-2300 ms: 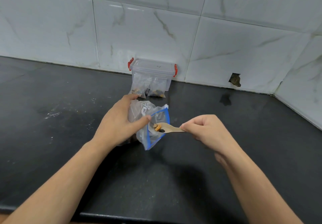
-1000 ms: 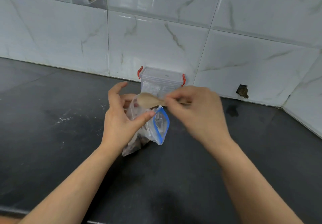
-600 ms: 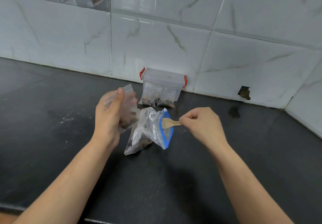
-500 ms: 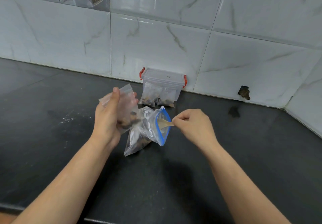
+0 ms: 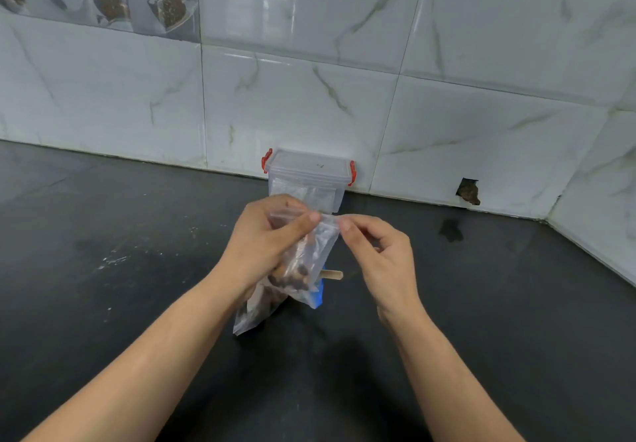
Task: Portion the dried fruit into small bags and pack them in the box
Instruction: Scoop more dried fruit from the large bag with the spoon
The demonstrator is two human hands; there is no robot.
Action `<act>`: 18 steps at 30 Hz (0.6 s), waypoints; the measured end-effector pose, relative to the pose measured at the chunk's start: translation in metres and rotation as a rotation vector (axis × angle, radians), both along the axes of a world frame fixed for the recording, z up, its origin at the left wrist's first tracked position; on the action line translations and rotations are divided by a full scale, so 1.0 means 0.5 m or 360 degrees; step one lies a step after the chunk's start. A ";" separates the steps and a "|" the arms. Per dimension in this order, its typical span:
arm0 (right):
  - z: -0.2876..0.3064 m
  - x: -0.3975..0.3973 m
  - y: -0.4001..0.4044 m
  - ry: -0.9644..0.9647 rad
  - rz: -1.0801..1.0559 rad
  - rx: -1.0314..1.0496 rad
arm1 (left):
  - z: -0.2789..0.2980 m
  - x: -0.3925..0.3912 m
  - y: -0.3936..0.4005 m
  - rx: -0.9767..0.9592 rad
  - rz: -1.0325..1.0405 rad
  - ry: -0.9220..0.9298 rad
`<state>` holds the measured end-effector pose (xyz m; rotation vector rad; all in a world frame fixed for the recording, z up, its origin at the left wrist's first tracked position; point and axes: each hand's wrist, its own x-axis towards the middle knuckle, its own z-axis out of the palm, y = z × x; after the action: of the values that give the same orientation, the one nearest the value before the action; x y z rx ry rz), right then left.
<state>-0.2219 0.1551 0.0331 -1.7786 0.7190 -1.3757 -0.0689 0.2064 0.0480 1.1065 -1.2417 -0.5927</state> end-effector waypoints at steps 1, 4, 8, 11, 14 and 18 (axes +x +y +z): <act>0.000 -0.003 -0.004 -0.0064 -0.0015 0.0029 | 0.008 -0.009 -0.011 0.0013 -0.0029 -0.0036; -0.006 -0.014 -0.015 -0.0137 -0.0106 0.0082 | 0.018 -0.029 -0.037 0.0051 -0.0045 -0.0115; -0.021 -0.026 -0.027 -0.0072 -0.0230 0.0018 | 0.005 -0.041 -0.062 0.0074 -0.0072 -0.0029; -0.029 -0.029 -0.035 -0.0024 -0.0334 0.0004 | -0.012 -0.036 -0.062 0.0047 -0.0187 0.0036; -0.035 -0.030 -0.041 -0.0004 -0.0388 0.0024 | -0.027 -0.019 -0.058 0.0065 -0.0250 0.0088; -0.038 -0.025 -0.038 0.0013 -0.0393 -0.0014 | -0.034 -0.012 -0.057 0.0029 -0.0212 0.0161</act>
<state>-0.2344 0.1362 0.0141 -1.7469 0.9641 -1.5344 -0.0748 0.1780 0.0308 1.0017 -1.2304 -0.7536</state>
